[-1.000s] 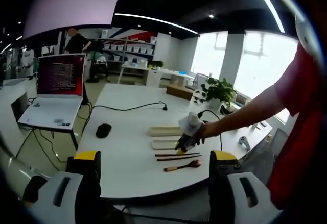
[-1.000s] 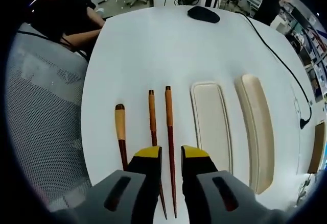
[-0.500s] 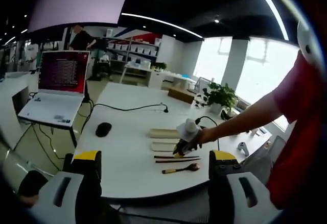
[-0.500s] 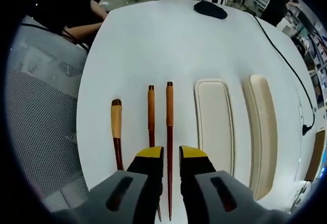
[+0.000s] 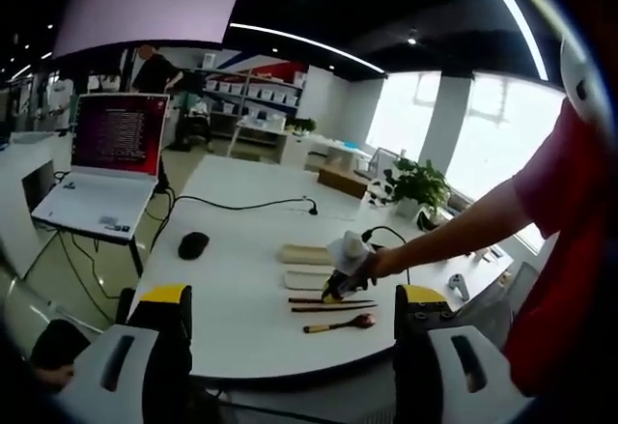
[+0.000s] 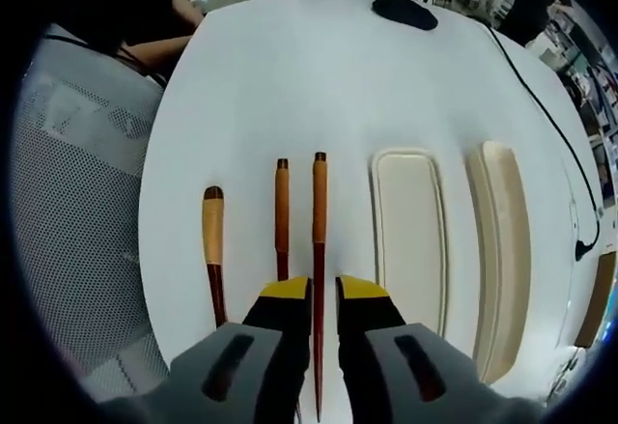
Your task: Arrange the utensils inside the cutlery case until each visible utensil rests in its matching compartment.
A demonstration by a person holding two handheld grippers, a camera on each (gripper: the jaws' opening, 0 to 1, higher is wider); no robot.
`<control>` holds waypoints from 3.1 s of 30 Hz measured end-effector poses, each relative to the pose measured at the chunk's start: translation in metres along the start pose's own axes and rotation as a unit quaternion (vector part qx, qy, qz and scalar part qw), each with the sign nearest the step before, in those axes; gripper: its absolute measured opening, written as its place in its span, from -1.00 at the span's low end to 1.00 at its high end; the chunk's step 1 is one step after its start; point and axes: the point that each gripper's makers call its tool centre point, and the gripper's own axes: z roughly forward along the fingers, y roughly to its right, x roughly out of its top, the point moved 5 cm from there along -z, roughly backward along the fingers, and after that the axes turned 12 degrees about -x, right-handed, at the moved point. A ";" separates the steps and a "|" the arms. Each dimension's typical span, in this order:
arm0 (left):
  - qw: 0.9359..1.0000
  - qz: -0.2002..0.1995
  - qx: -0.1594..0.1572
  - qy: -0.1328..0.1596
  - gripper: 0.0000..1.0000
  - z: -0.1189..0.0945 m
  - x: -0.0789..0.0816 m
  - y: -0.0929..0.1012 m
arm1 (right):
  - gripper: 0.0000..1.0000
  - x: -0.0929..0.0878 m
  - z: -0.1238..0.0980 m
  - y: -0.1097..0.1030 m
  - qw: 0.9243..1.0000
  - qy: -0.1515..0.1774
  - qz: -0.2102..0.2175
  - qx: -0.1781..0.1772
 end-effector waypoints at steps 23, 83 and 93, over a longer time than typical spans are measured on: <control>1.000 0.018 -0.011 -0.003 0.76 -0.001 0.006 0.002 | -1.00 0.002 -0.010 -0.003 1.000 -0.006 -0.026 0.001; 0.996 0.069 -0.047 -0.026 0.68 -0.001 -0.004 0.037 | -0.99 0.015 -0.115 0.026 0.997 0.056 -0.021 -0.046; 0.997 0.063 -0.042 -0.027 0.67 0.000 -0.005 0.037 | -0.99 0.010 -0.118 0.037 0.997 0.049 -0.022 -0.050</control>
